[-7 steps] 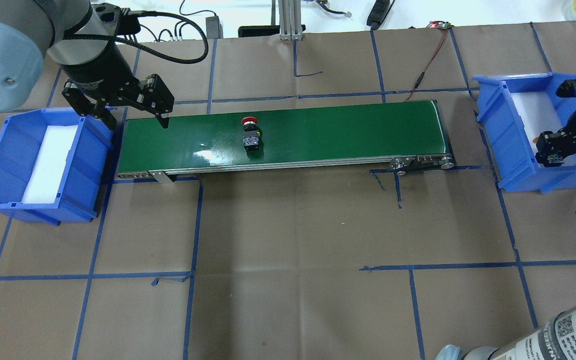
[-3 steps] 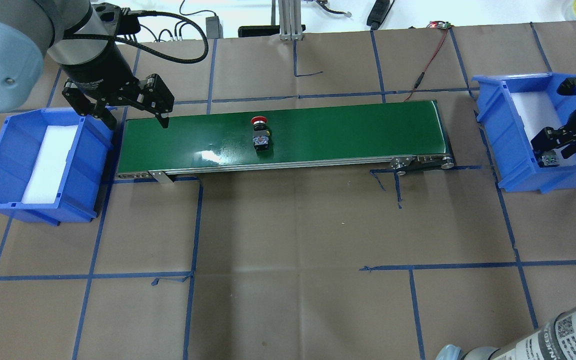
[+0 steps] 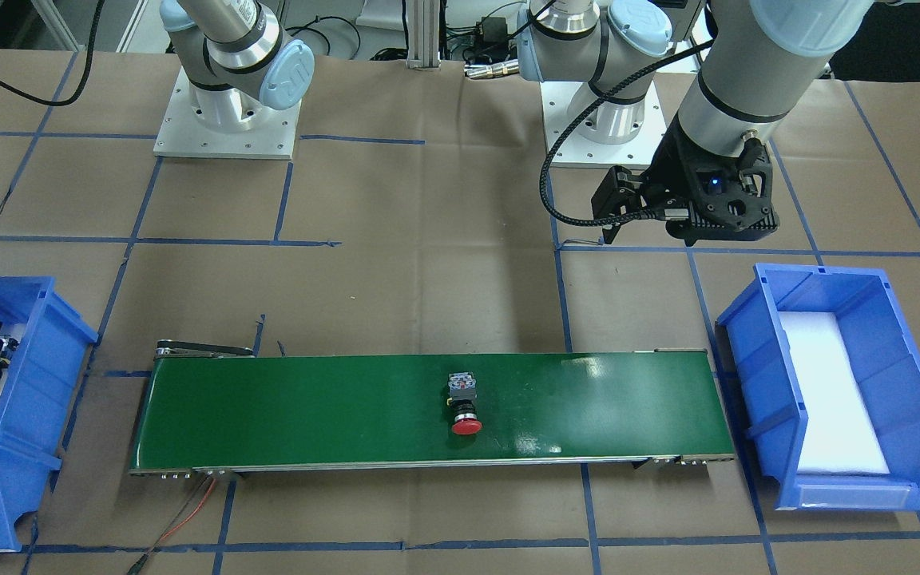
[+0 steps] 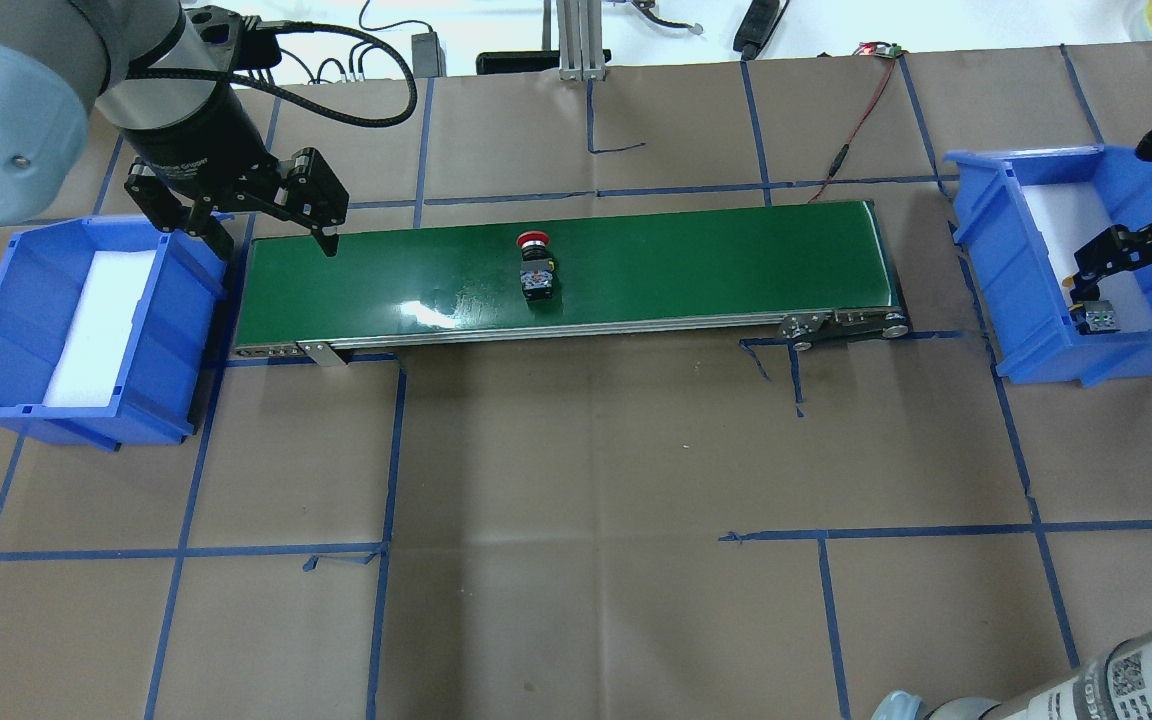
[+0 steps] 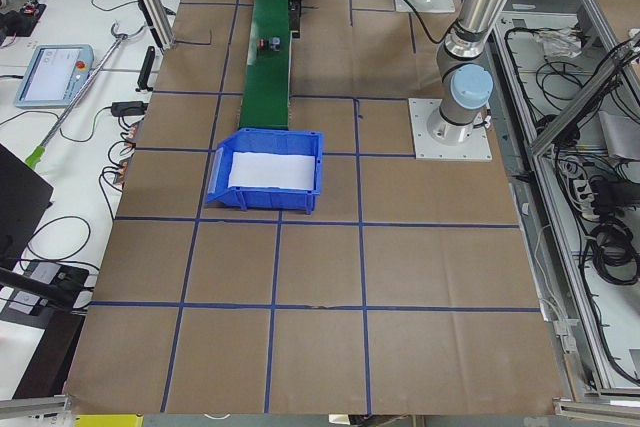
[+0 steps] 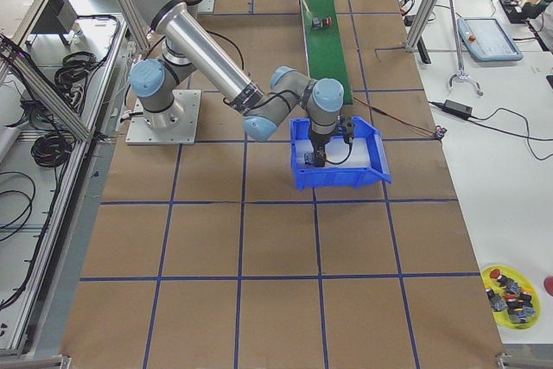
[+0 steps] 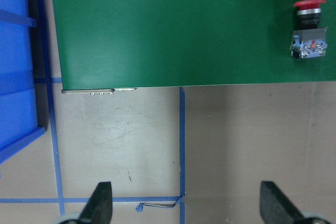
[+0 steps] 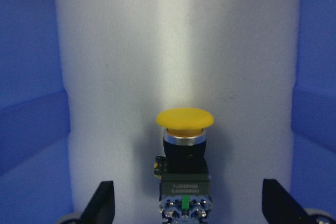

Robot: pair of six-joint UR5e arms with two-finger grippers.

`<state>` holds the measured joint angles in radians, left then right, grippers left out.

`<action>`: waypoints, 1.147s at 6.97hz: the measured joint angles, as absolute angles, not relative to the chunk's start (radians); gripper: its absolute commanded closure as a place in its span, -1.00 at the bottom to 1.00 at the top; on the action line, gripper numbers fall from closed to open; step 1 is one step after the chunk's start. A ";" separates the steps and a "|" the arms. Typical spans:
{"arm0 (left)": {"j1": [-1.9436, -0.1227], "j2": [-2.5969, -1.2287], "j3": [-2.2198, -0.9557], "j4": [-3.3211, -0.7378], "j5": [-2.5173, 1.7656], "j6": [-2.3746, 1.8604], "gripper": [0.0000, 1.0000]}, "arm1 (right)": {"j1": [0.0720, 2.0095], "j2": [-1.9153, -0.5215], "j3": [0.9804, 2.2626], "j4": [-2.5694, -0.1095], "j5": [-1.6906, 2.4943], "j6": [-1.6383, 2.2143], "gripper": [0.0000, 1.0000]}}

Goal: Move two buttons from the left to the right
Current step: 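Move the right gripper back over the conveyor toward the red button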

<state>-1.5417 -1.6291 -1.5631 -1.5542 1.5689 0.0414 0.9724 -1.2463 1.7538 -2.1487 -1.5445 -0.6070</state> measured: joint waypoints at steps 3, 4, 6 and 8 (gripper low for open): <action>-1.542 -1.629 -1.562 -1.554 1.569 0.043 -1.00 | 1.057 -1.338 1.644 -2.023 -1.558 -0.522 -0.99; -1.542 -1.629 -1.562 -1.554 1.569 0.044 -1.00 | 1.117 -1.347 1.603 -1.958 -1.559 -0.445 -0.99; -1.542 -1.629 -1.562 -1.554 1.569 0.045 -1.00 | 1.291 -1.351 1.549 -1.908 -1.562 -0.263 -0.99; -1.542 -1.629 -1.562 -1.554 1.568 0.045 -1.00 | 1.476 -1.351 1.540 -1.911 -1.564 -0.052 -0.99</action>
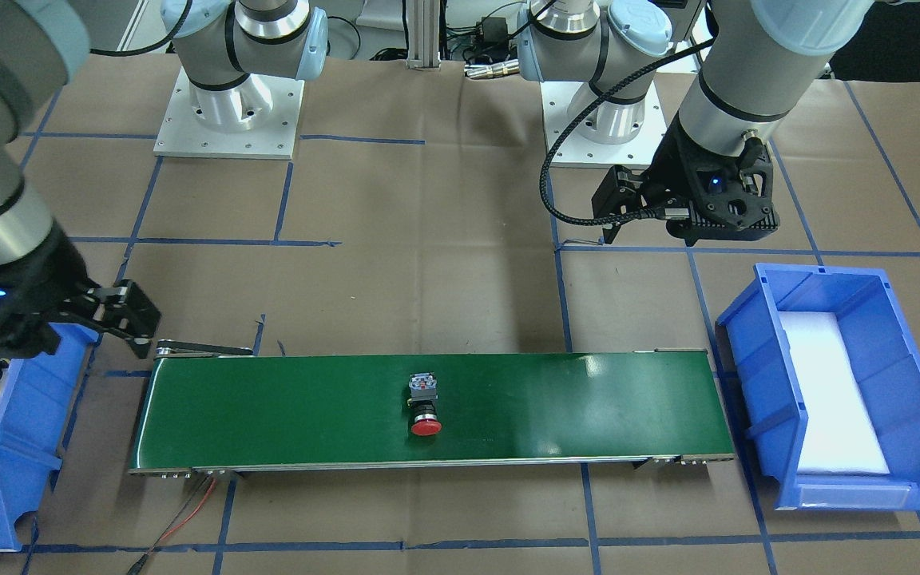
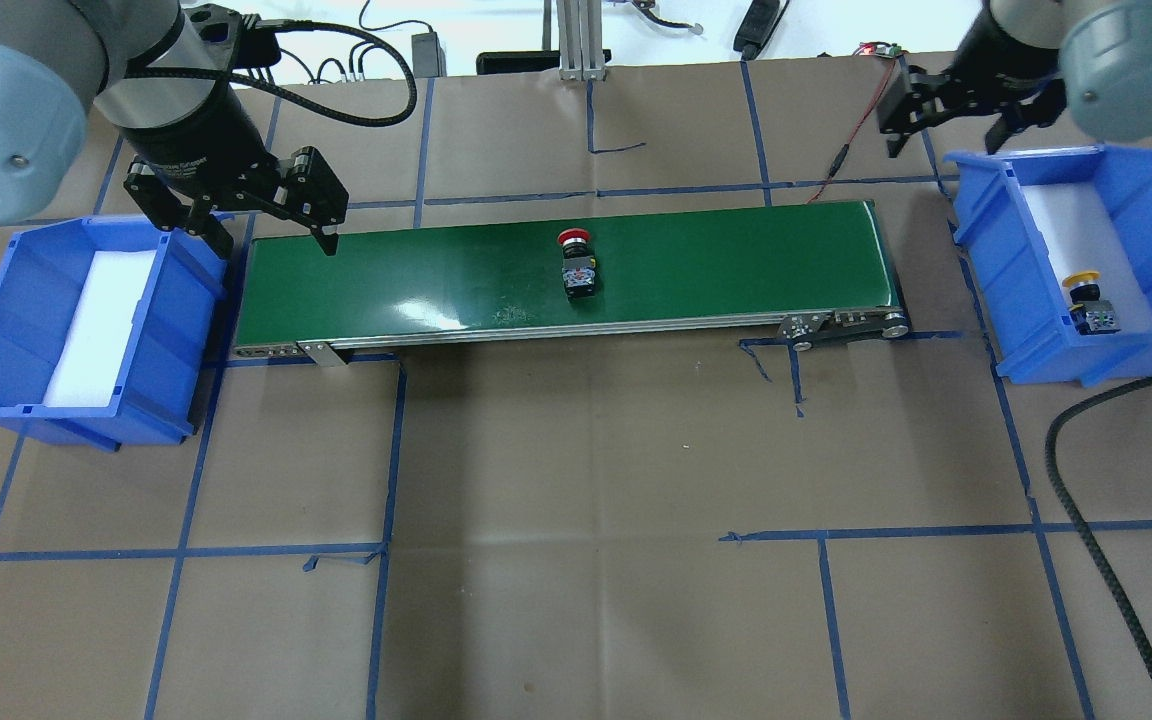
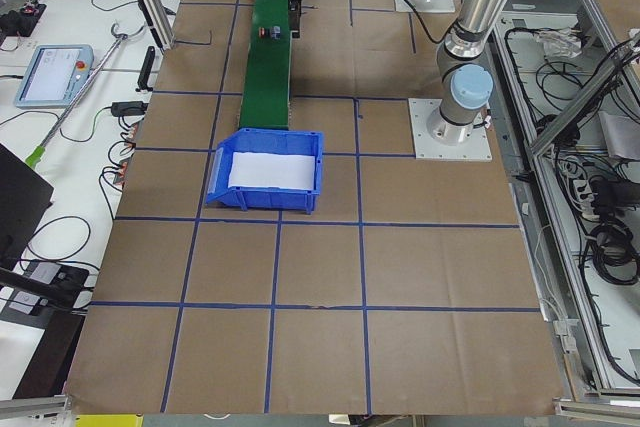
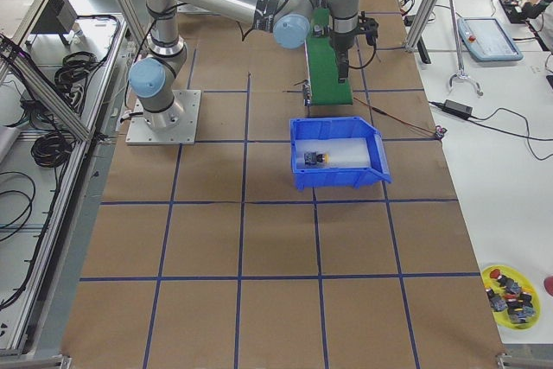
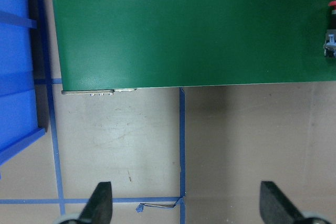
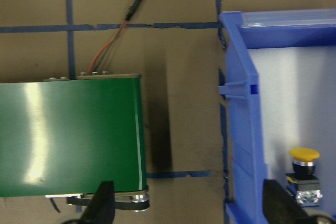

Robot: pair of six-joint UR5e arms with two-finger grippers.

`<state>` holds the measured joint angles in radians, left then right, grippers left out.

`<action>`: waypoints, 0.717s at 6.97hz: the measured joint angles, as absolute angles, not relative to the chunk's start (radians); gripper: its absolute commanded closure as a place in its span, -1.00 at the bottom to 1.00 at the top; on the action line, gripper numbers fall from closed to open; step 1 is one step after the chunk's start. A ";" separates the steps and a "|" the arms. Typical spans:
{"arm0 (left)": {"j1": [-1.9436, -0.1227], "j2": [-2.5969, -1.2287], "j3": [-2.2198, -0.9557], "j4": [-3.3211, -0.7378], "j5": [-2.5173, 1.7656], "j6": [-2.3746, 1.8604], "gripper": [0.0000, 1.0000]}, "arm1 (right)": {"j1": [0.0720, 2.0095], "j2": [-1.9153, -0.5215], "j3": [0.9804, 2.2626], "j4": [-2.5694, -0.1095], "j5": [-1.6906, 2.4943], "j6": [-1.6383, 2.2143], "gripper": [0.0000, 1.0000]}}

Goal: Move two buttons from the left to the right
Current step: 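Move the right gripper back over the conveyor toward the red button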

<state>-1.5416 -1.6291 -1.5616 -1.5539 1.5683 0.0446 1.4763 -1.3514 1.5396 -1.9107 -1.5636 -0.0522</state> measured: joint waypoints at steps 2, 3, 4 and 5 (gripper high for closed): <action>-1.542 -1.630 -1.562 -1.554 1.568 0.045 -1.00 | 1.595 -1.351 1.539 -1.918 -1.558 0.092 -0.99; -1.542 -1.630 -1.562 -1.554 1.569 0.045 -1.00 | 1.617 -1.348 1.539 -1.918 -1.558 0.119 -0.99; -1.542 -1.629 -1.562 -1.554 1.569 0.045 -1.00 | 1.626 -1.342 1.543 -1.918 -1.557 0.129 -0.99; -1.542 -1.629 -1.562 -1.554 1.569 0.046 -1.00 | 1.629 -1.332 1.548 -1.919 -1.554 0.132 -0.99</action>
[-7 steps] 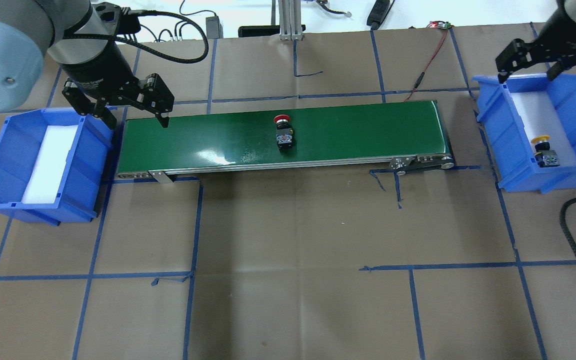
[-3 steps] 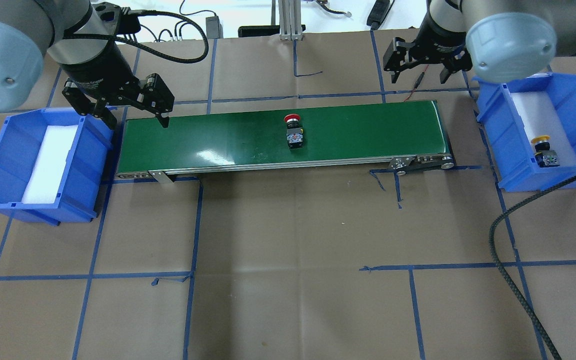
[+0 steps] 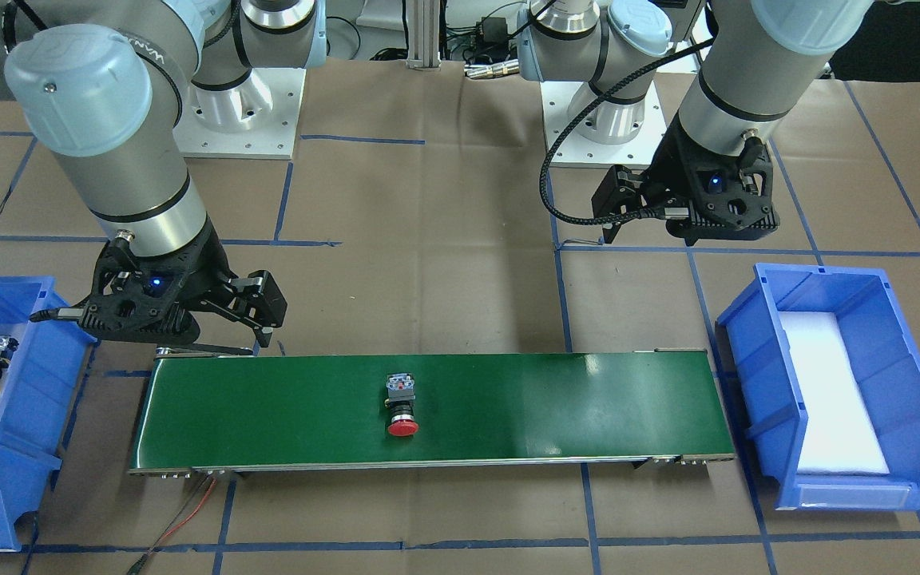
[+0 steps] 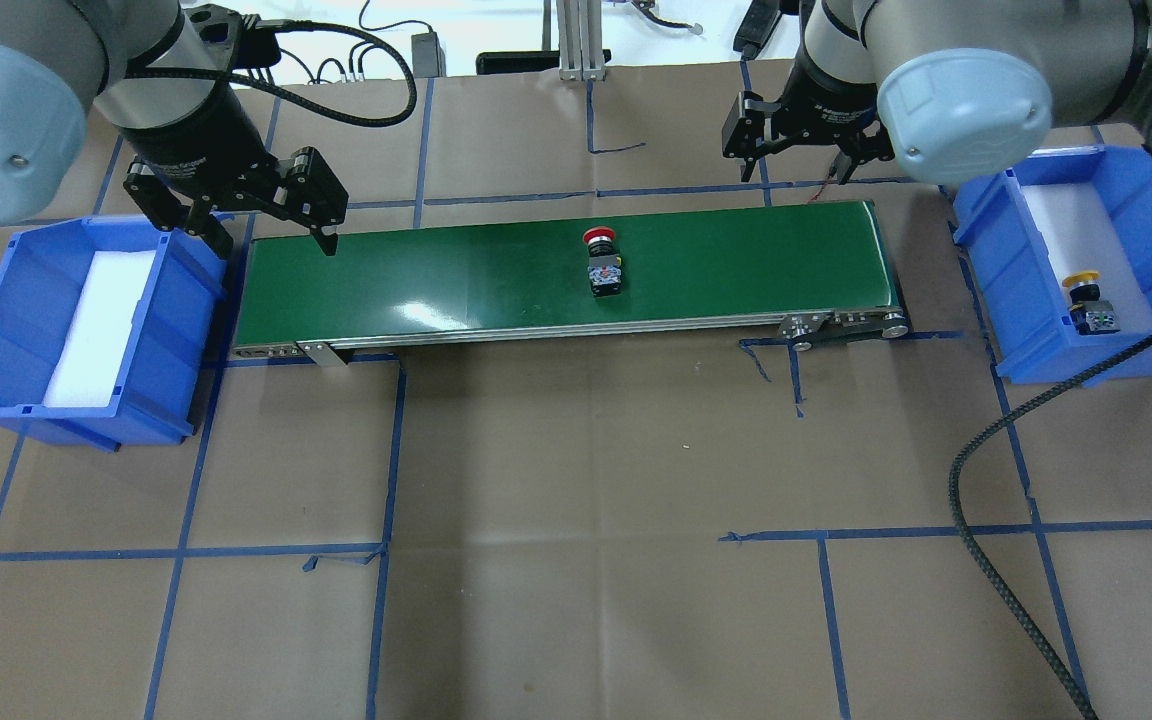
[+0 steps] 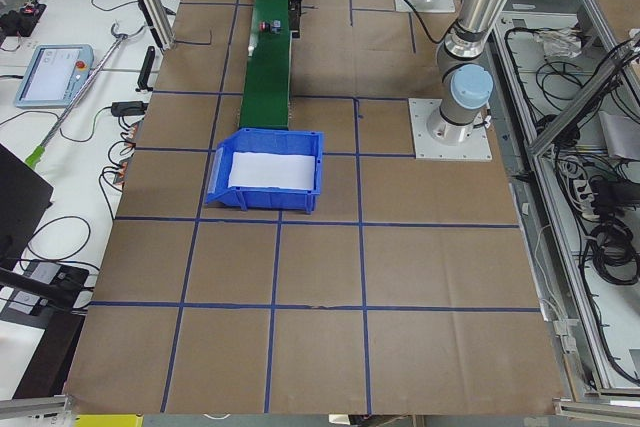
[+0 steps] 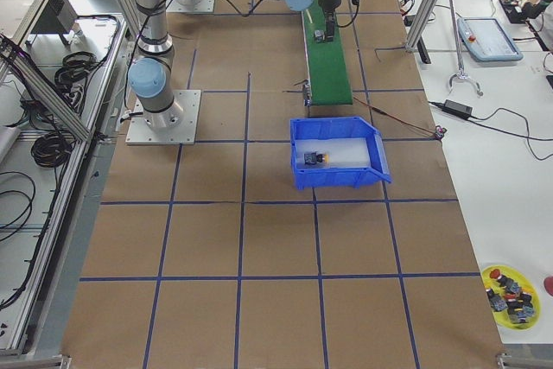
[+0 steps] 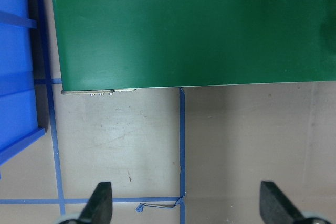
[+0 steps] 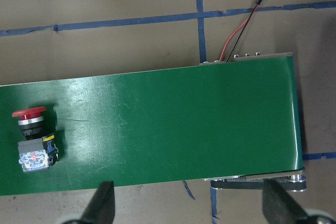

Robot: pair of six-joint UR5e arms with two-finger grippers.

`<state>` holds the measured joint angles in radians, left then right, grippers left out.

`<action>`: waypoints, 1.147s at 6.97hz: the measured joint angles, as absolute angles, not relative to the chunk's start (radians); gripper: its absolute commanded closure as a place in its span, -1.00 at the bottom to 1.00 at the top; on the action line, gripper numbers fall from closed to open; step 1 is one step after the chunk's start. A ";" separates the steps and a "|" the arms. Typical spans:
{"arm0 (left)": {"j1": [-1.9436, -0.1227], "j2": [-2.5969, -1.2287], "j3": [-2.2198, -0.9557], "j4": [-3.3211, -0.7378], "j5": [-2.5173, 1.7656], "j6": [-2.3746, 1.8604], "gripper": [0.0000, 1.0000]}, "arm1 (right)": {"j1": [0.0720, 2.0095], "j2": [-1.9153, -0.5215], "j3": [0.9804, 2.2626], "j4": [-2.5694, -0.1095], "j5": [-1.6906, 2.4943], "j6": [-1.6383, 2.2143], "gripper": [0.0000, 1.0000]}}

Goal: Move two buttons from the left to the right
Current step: 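Move the right gripper back over the conveyor toward the red button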

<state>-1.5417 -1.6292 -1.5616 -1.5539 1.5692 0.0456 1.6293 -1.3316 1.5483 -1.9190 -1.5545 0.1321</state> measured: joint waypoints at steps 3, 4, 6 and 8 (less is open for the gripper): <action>-1.542 -1.629 -1.562 -1.554 1.569 0.046 -1.00 | 1.631 -1.276 1.553 -1.947 -1.547 0.135 -0.98; -1.542 -1.629 -1.562 -1.554 1.569 0.046 -1.00 | 1.631 -1.252 1.553 -1.981 -1.544 0.135 -0.98; -1.542 -1.629 -1.562 -1.554 1.569 0.046 -1.00 | 1.631 -1.205 1.554 -2.029 -1.541 0.140 -0.98; -1.542 -1.629 -1.562 -1.554 1.568 0.046 -1.00 | 1.631 -1.168 1.553 -2.066 -1.510 0.143 -0.98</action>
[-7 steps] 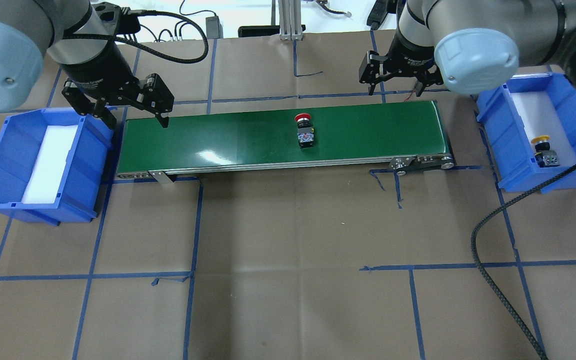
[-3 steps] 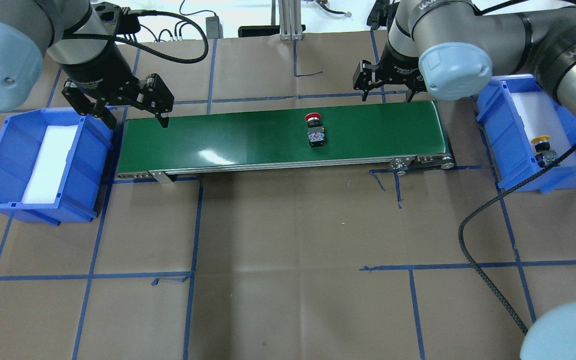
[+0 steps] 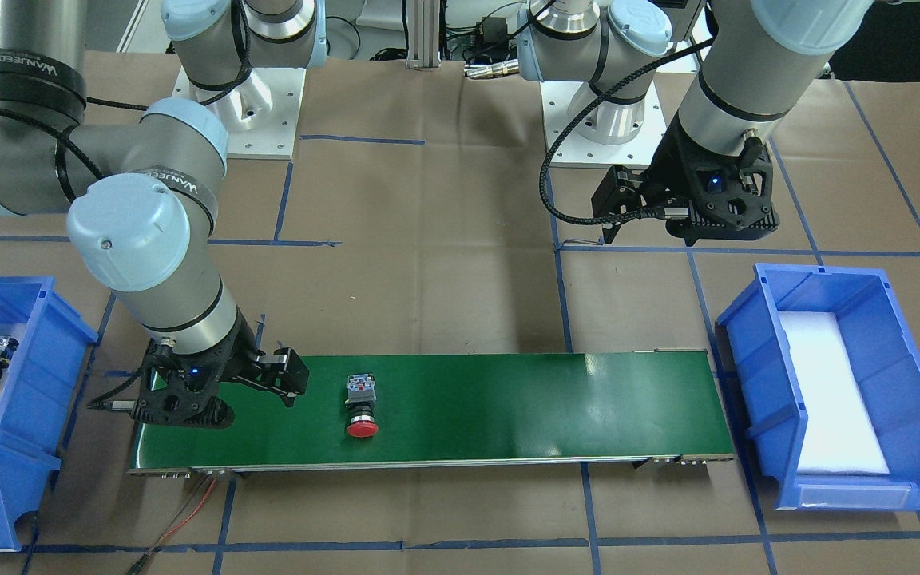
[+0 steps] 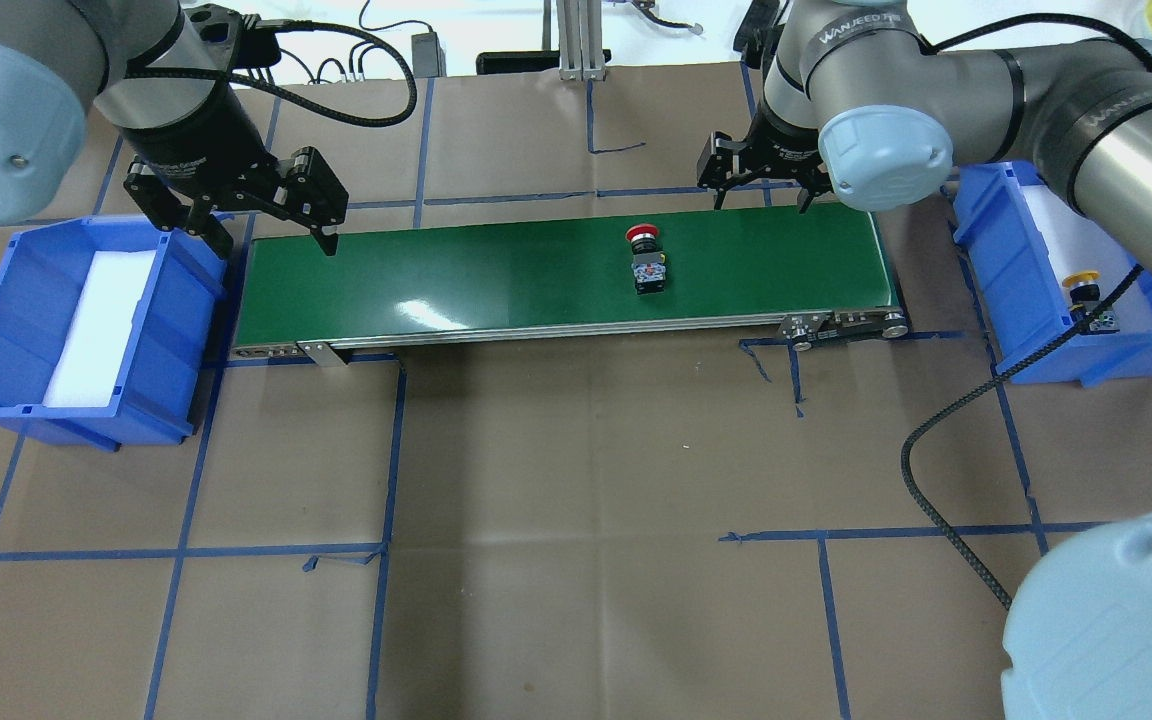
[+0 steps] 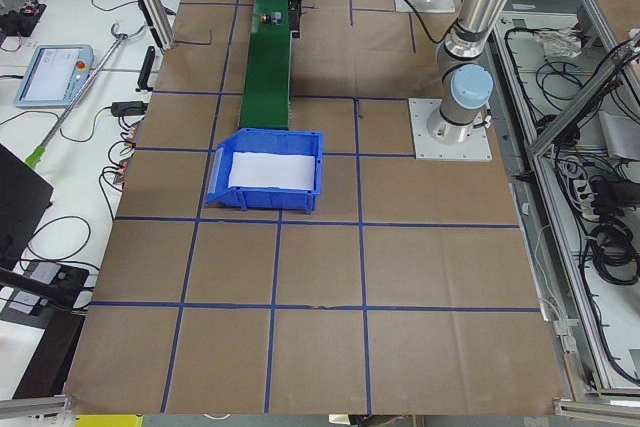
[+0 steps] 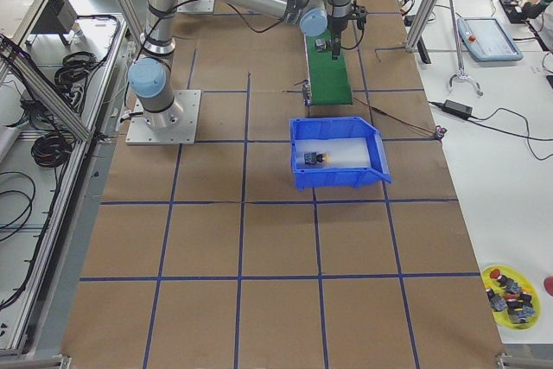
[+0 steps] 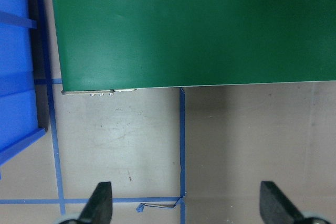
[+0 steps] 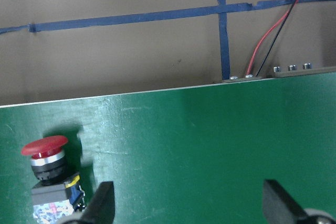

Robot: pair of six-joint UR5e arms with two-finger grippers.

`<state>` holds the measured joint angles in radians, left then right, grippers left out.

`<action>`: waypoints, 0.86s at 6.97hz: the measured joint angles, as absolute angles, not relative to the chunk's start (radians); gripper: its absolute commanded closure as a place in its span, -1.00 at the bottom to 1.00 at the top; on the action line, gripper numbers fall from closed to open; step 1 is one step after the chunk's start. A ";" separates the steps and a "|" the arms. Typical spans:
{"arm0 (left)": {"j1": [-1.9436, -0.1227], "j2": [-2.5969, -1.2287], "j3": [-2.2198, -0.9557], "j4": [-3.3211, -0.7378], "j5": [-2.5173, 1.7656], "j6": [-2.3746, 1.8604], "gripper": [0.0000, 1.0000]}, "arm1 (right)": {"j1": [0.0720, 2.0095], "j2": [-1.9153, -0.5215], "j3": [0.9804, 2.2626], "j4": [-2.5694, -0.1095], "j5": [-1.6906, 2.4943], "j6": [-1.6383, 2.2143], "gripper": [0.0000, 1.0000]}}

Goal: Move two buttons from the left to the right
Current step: 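Grasp the red button on the belt with the right gripper and lift it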

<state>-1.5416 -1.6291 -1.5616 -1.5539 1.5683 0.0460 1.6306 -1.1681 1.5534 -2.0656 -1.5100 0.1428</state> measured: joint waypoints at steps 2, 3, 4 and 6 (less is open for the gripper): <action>-1.542 -1.629 -1.562 -1.554 1.569 0.046 -1.00 | 1.631 -1.142 1.554 -2.104 -1.475 0.149 -0.98; -1.542 -1.629 -1.562 -1.554 1.569 0.046 -1.00 | 1.631 -1.136 1.554 -2.108 -1.473 0.149 -0.98; -1.542 -1.629 -1.562 -1.554 1.569 0.046 -1.00 | 1.631 -1.132 1.555 -2.106 -1.473 0.149 -0.98; -1.542 -1.629 -1.562 -1.554 1.569 0.046 -1.00 | 1.631 -1.133 1.558 -2.096 -1.474 0.149 -0.98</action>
<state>-1.5416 -1.6291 -1.5616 -1.5539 1.5693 0.0460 1.6306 -1.1330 1.5577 -2.0964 -1.4745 0.1489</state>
